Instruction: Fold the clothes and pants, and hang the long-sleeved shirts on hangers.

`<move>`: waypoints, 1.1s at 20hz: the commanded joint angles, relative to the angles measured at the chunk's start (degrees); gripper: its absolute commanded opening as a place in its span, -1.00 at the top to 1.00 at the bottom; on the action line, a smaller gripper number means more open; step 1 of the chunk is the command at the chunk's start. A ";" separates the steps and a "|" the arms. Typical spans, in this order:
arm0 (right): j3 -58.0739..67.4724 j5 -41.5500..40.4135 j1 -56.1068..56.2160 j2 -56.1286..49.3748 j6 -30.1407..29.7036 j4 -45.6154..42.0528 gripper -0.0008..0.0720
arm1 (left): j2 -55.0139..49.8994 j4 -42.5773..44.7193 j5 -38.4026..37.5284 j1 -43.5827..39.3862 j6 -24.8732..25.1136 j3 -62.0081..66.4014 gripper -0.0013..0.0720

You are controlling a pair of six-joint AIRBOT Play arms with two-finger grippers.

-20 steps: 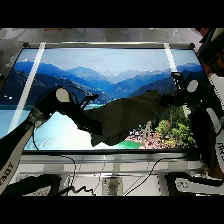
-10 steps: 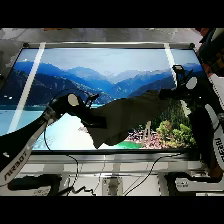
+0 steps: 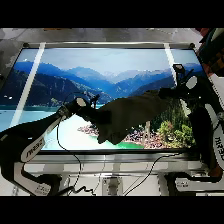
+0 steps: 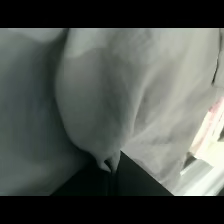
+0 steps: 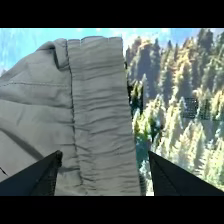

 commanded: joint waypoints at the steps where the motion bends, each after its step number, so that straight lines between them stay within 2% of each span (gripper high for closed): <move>1: 0.07 -0.02 -0.02 0.00 0.28 -1.55 -0.56 | -0.90 9.20 -3.98 2.86 0.46 3.91 0.93; 3: 0.07 0.07 -0.28 -0.04 0.70 -4.37 -0.51 | 0.33 21.92 -13.70 6.03 0.48 8.72 0.93; 5: 0.07 1.90 -1.81 -0.42 0.35 -2.29 -0.50 | 3.69 37.48 -19.26 8.81 0.50 11.96 0.93; 6: 0.07 4.15 -2.80 -0.96 -2.16 0.63 -0.44 | 6.27 45.05 -20.00 10.14 0.92 12.68 0.93; 7: 0.07 8.02 -3.76 -1.92 -6.97 5.70 -0.41 | 9.07 49.44 -19.98 11.45 4.35 12.72 0.93; 9: 0.04 16.85 -4.28 -4.39 -18.05 17.57 -0.41 | 13.11 49.68 -19.96 13.77 10.51 12.72 0.93; 10: -0.07 19.02 -3.85 -5.64 -20.06 22.64 -0.43 | 14.14 49.57 -19.85 14.40 10.82 12.72 0.93; 11: -0.35 18.78 -2.91 -6.84 -19.98 27.12 -0.69 | 14.45 49.53 -19.71 14.69 10.75 12.72 0.92; 12: -0.61 17.68 -1.57 -7.91 -19.56 30.12 -0.97 | 14.21 49.53 -19.71 14.67 10.75 12.68 0.92; 15: -0.76 15.65 6.03 -11.04 -16.83 31.74 -0.96 | 11.47 46.14 -18.93 14.38 10.73 12.61 0.92; 17: -0.76 11.15 12.22 -11.67 -13.86 30.93 -0.96 | 8.81 43.28 -18.93 14.36 9.81 12.61 0.92; 19: -0.74 2.43 17.51 -11.65 -6.95 28.35 -0.96 | 6.82 42.29 -18.91 14.25 6.25 12.61 0.92; 22: -0.74 -6.08 22.29 -12.04 5.29 19.28 -0.96 | 5.77 41.81 -19.10 13.97 5.81 12.61 0.92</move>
